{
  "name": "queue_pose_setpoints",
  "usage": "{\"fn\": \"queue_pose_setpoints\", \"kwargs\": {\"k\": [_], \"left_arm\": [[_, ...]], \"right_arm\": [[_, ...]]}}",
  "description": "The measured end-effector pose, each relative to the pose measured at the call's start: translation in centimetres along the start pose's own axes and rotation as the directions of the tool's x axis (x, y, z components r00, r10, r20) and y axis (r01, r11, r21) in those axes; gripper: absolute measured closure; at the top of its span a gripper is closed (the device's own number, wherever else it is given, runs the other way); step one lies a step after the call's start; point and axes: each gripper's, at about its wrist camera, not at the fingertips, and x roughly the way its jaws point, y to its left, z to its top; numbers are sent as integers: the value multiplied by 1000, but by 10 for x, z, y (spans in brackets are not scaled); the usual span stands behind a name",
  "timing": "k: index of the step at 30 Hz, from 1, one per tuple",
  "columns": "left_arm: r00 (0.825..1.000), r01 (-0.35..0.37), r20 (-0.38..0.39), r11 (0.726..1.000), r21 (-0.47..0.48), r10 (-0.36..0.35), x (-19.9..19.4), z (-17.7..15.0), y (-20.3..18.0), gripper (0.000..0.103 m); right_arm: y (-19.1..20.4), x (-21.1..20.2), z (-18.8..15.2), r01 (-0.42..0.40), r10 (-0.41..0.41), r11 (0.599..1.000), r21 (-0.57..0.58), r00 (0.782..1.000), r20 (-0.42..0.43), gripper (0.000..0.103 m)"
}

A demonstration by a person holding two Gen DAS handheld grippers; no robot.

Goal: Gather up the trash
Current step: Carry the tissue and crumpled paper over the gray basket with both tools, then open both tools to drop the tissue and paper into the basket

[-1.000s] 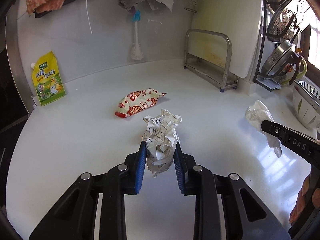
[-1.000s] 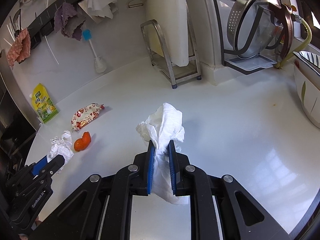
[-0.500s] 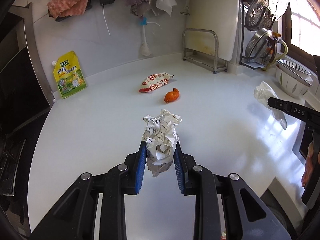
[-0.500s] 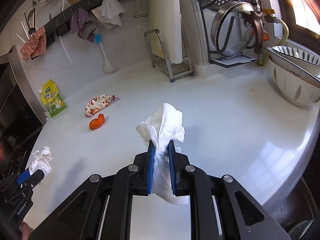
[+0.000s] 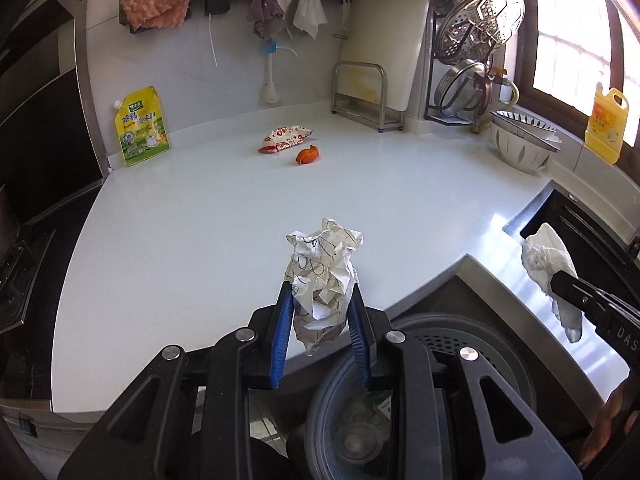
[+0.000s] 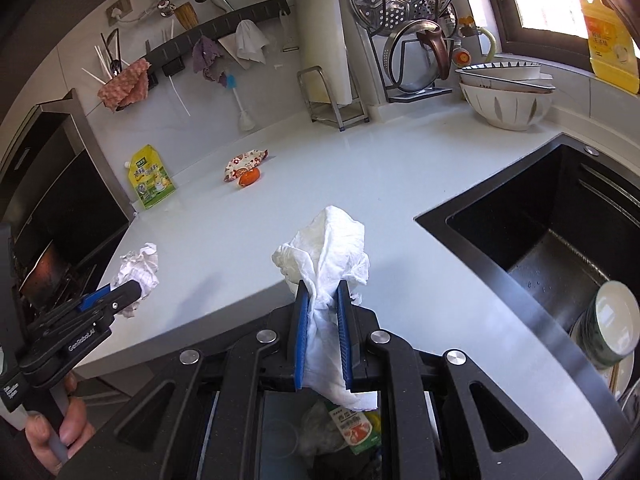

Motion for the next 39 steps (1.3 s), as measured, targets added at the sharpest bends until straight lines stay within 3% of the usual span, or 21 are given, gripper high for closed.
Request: {"fn": "queue_pose_setpoints", "kwargs": {"k": [10,18,28,39], "left_arm": [[1000,25,-6,999,31,-24,-41,-47,-11,76],[999,33,-13,999,36,-33,-49,-68,-19,76],[996,57,-70,997,47,-53,-35,-86,-26,76],[987,53,-154,998,46,-45,0,-97,-33,73]], "right_arm": [[17,-44,-60,-8,8,1000,18,1000,-7,90],[23,-50,-88,2,-2,1000,6,999,-32,90],[20,-47,-100,13,-13,1000,2,999,-52,90],[12,-15,-111,5,-5,1000,-2,992,-128,90]]}}
